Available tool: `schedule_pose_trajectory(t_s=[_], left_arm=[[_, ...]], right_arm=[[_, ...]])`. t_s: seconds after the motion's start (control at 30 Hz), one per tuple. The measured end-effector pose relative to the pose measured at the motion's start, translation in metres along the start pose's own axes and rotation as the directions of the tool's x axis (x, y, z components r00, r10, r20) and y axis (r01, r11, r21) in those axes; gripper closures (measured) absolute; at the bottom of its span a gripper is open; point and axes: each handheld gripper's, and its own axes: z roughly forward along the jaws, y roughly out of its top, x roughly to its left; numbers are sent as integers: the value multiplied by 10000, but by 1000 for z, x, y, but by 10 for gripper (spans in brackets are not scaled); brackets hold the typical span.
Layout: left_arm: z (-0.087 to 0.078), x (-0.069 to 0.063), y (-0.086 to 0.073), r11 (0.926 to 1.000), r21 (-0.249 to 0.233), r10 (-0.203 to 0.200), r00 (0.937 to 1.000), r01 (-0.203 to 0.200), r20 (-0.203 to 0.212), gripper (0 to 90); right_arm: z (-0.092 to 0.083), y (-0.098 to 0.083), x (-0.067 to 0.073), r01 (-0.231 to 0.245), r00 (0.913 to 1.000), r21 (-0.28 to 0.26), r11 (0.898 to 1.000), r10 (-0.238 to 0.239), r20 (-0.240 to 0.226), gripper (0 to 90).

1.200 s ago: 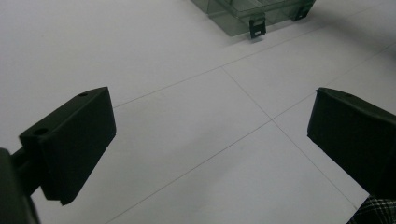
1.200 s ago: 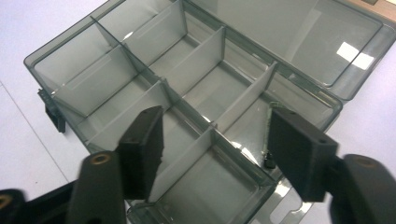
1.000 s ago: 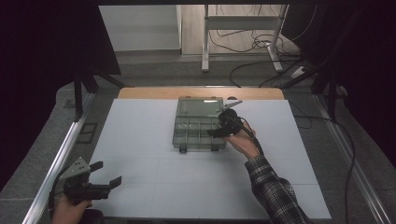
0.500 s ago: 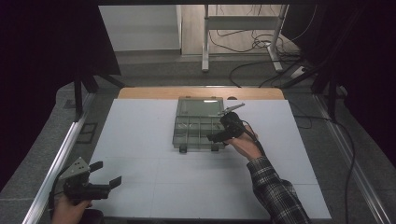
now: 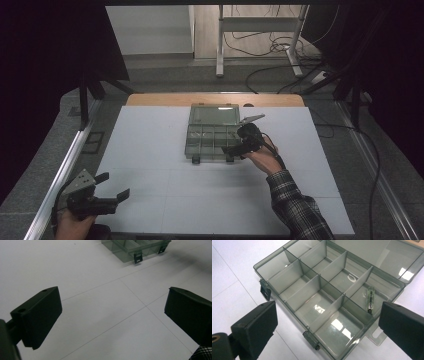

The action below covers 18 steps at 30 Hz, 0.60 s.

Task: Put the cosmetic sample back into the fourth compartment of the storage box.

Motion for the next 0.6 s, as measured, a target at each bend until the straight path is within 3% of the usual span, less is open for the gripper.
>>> schedule_pose_trajectory(t_s=[0.6], left_arm=[[-2,0,-1,10000,55,-8,9999,8,105,16]], right_arm=[[-19,-6,14,313,9995,-258,9992,-311,104,5]])
